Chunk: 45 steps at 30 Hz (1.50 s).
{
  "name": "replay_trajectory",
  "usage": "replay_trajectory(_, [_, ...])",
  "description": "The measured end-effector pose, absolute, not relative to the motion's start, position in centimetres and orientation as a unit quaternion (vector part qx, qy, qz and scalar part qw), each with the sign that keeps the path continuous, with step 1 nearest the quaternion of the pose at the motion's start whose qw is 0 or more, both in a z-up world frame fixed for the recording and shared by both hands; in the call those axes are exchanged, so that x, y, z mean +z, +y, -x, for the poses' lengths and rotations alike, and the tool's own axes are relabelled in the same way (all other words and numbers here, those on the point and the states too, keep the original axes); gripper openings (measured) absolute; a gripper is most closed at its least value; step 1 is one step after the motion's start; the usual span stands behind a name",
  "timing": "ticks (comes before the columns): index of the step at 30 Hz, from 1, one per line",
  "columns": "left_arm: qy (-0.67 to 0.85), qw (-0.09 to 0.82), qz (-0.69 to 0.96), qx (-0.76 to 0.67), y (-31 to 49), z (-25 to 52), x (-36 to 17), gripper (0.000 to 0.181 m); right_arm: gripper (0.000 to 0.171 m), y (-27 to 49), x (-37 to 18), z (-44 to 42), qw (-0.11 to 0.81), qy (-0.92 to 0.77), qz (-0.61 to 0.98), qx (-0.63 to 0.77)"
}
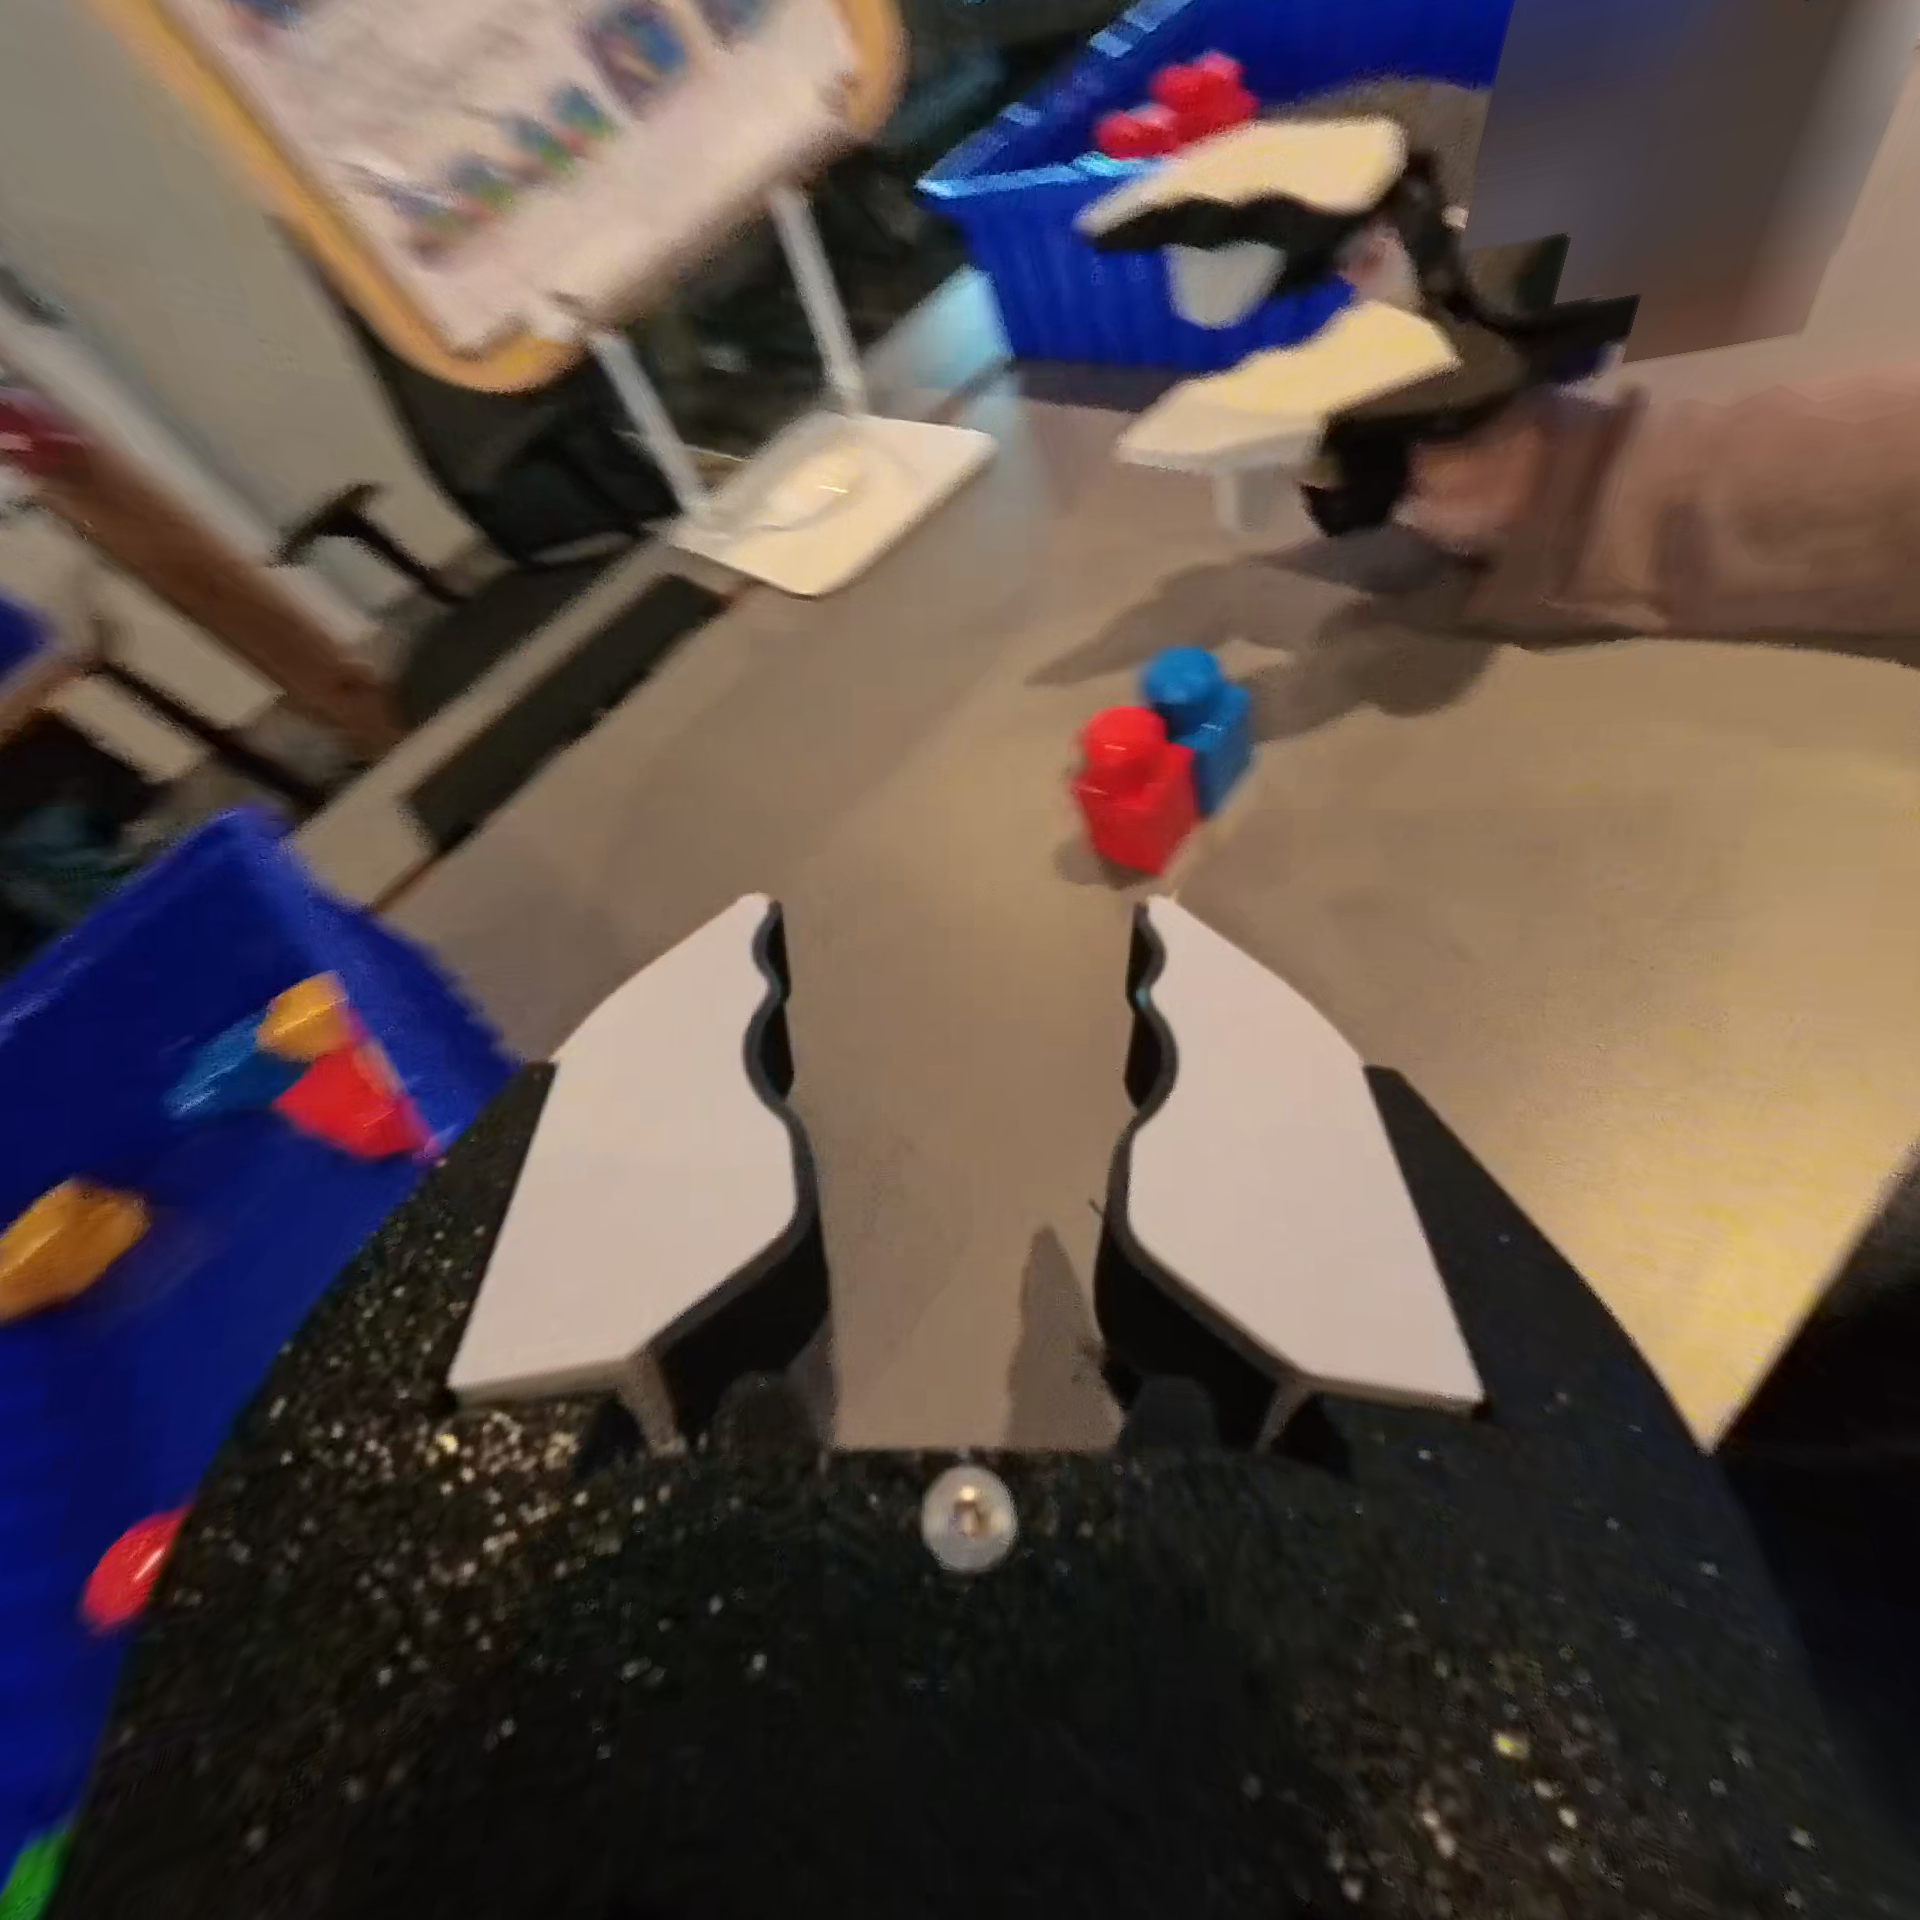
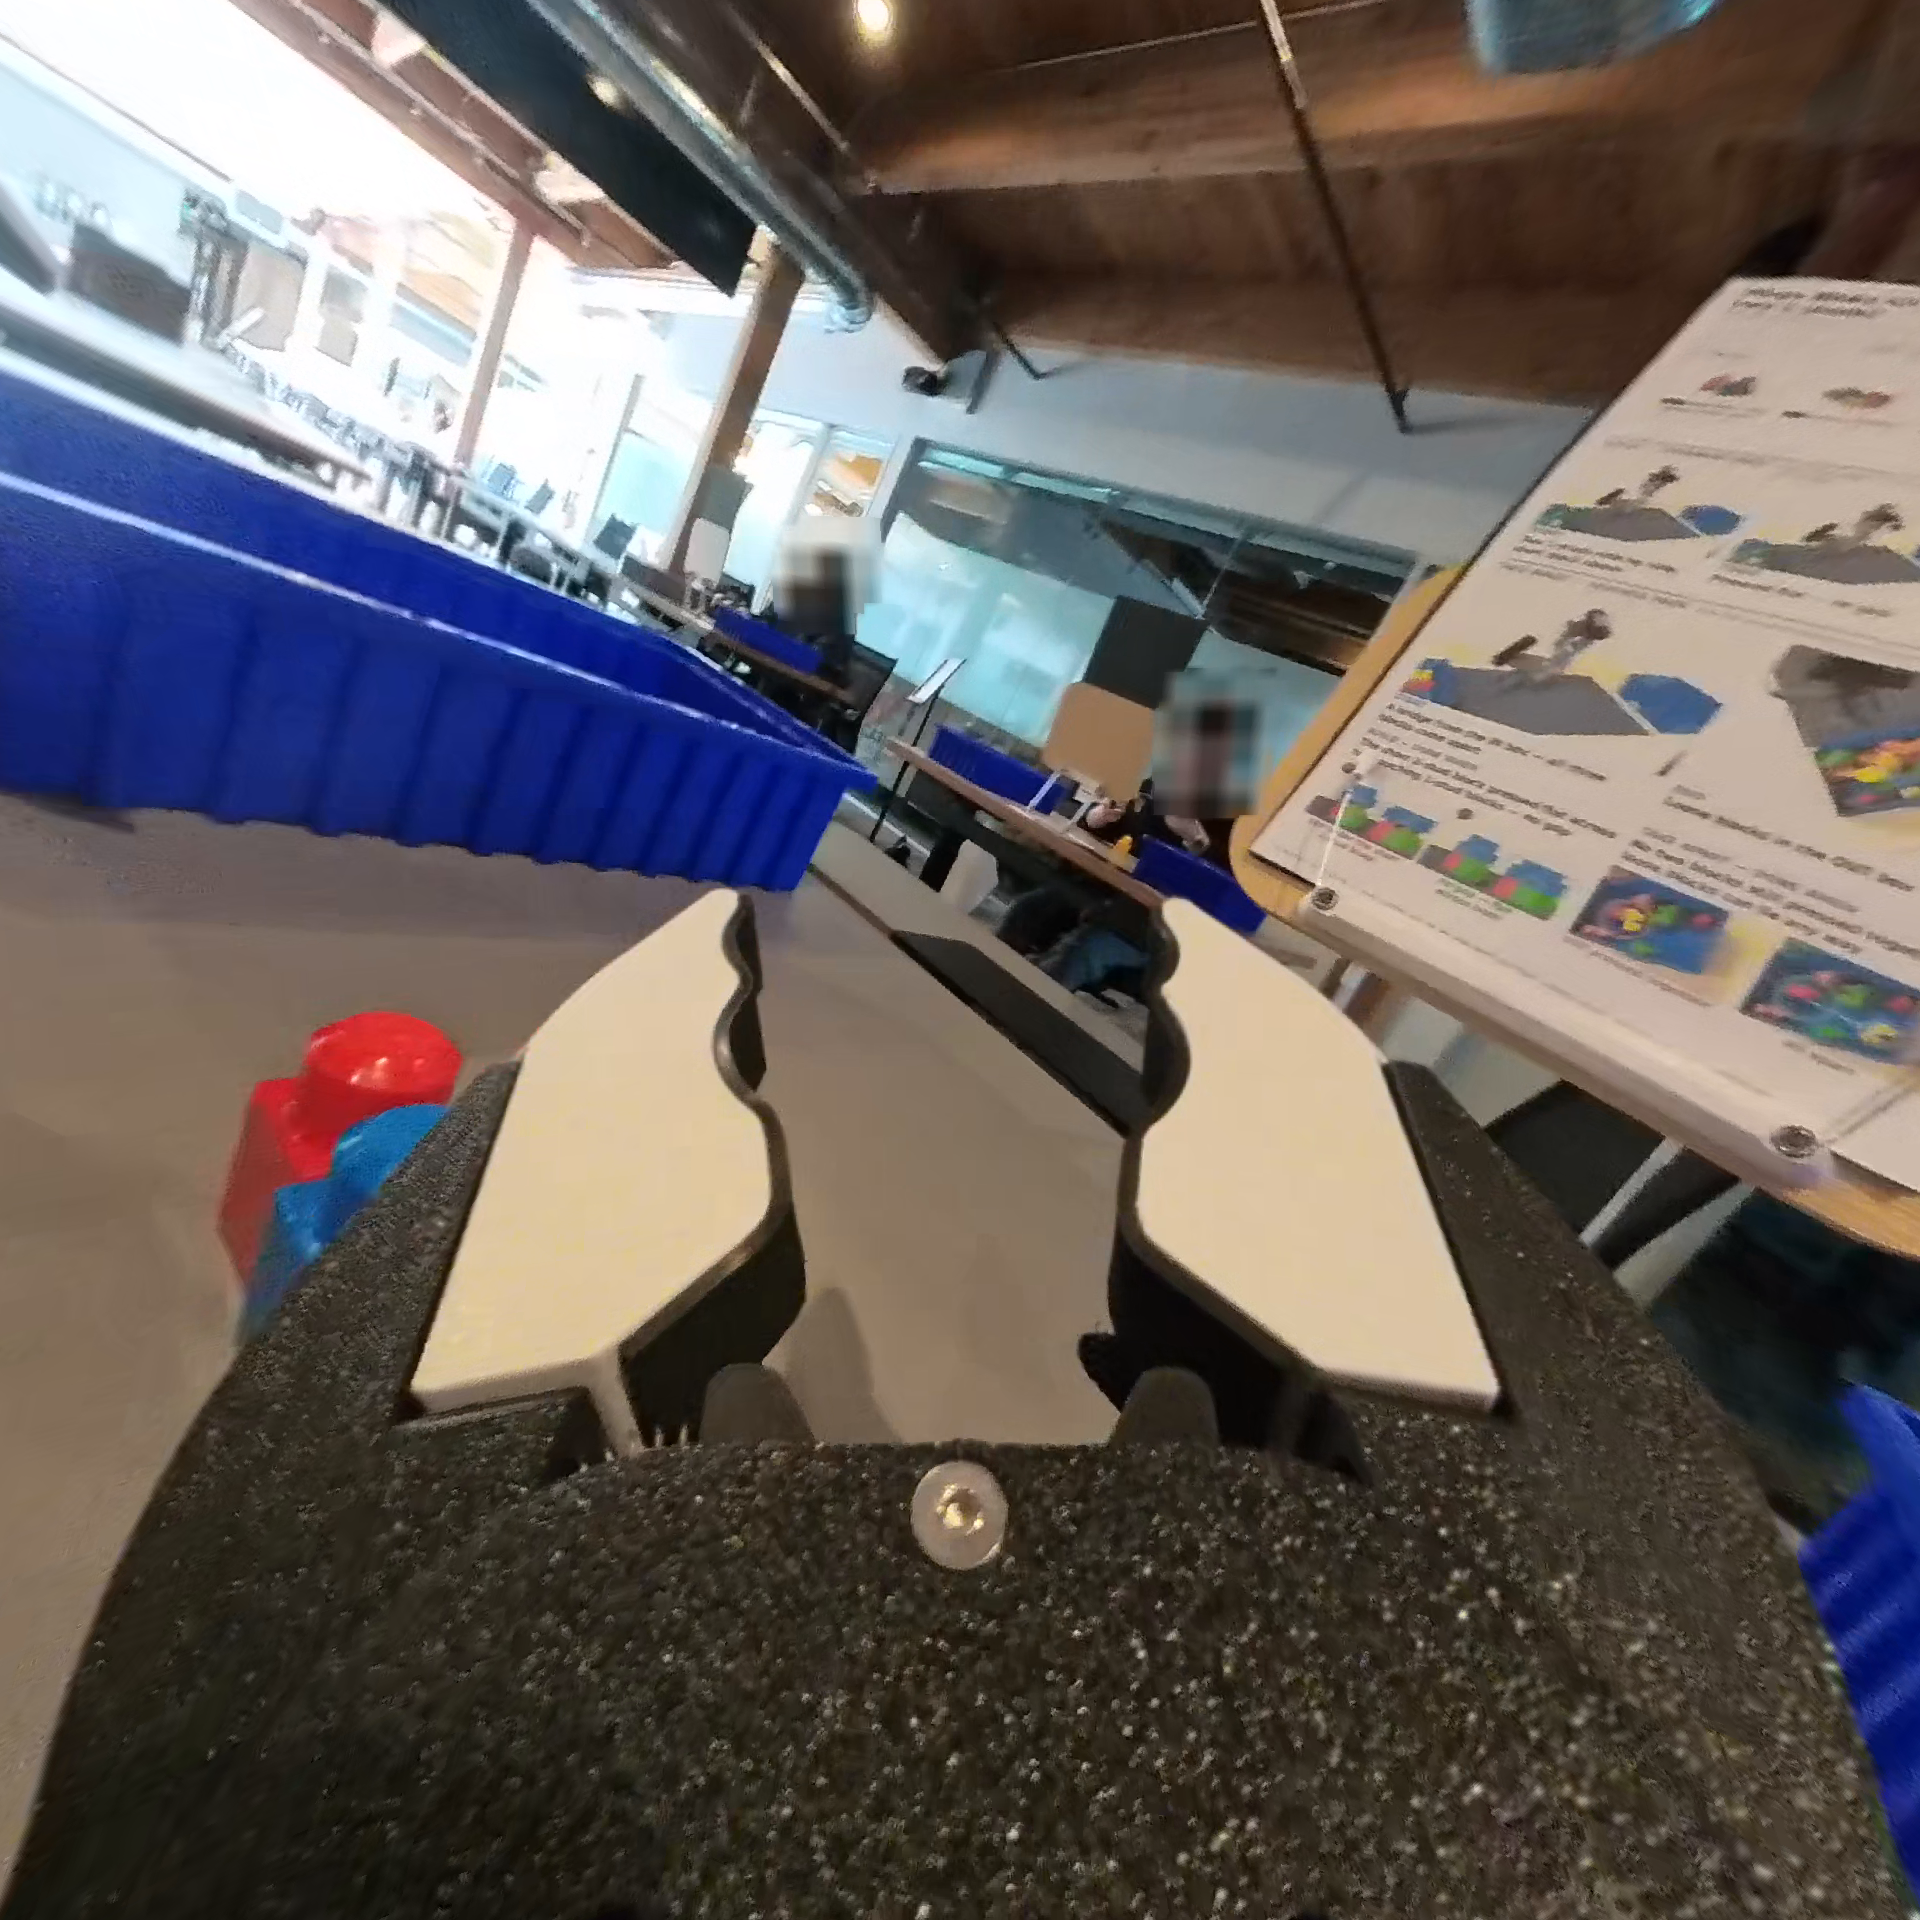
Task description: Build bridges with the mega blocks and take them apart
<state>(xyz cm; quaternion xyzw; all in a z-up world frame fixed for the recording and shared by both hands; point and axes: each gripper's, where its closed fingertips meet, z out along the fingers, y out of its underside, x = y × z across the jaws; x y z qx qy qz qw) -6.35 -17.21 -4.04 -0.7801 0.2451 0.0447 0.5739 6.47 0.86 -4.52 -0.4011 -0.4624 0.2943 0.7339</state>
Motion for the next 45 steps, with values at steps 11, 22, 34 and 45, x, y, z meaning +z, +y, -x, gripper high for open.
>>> replay_trajectory(11, [0.111,0.729,0.659,0.148,-14.6,13.0,5.3,0.057,0.07,1.9,-3.4,-8.0,0.727,-0.408,0.408,0.372])
replay_trajectory(22, [0.059,0.817,0.568,0.084,-4.0,7.6,3.4,0.055,0.069,2.1,-3.2,-9.8,0.742,-0.38,0.426,0.352])
replay_trajectory(34, [0.071,0.806,0.57,0.144,2.5,10.4,-1.7,0.051,0.056,9.3,-3.5,-7.7,0.776,-0.309,0.487,0.256])
replay_trajectory(45, [0.077,0.8,0.589,0.09,2.2,10.3,-3.9,0.048,0.054,7.1,-3.8,-5.3,0.751,-0.381,0.462,0.277])
